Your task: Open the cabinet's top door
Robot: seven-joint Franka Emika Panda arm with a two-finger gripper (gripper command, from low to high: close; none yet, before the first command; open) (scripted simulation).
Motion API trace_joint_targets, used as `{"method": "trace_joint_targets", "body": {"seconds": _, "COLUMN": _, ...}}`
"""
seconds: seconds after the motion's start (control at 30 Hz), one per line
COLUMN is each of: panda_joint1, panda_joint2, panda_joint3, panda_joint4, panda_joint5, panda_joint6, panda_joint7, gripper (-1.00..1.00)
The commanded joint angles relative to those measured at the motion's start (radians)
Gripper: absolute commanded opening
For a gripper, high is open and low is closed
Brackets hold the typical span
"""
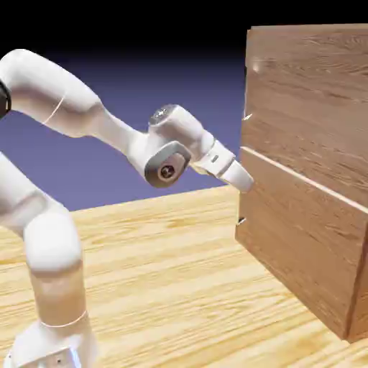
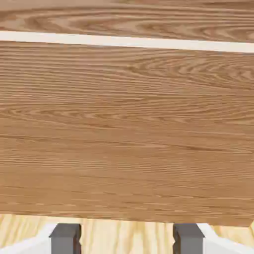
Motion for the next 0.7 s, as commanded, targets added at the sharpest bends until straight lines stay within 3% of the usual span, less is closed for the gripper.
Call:
{"method": "trace_joint_targets", "body": {"seconds": 0.0, "panda_joint1": -0.021, "panda_joint2": -0.007, "panda_joint3": 0.024, "panda_joint4": 0.017, "panda_joint5": 0.044, "panda_joint6": 0.003, "panda_joint7": -0.026, "gripper": 0.00}}
{"method": "trace_joint_targets", "body": {"seconds": 0.67, "panda_joint1": -0.450, "panda_joint2": -0.145, "panda_joint3": 0.509, "panda_joint4": 0.363, "panda_joint5": 0.914, "panda_joint6": 0.070, "panda_joint7": -0.553, "gripper": 0.00}}
